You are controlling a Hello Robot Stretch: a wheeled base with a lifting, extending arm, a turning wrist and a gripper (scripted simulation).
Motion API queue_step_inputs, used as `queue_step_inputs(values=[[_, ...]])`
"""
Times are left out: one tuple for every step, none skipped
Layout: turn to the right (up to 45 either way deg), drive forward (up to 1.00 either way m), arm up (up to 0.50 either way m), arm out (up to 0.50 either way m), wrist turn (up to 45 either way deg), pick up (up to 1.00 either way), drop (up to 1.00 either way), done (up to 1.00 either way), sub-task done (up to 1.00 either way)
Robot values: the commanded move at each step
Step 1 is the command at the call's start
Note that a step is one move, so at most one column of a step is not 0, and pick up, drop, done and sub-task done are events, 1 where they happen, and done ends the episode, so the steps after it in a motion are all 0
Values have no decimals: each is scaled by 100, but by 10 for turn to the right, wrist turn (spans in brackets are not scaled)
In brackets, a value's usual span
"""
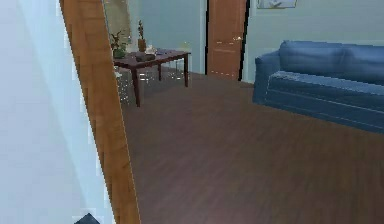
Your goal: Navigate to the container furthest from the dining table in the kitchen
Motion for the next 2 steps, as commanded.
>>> queue_step_inputs(values=[[450,0,0,0,0,0,0,0,0],[60,0,0,0,0,0,0,0,0]])
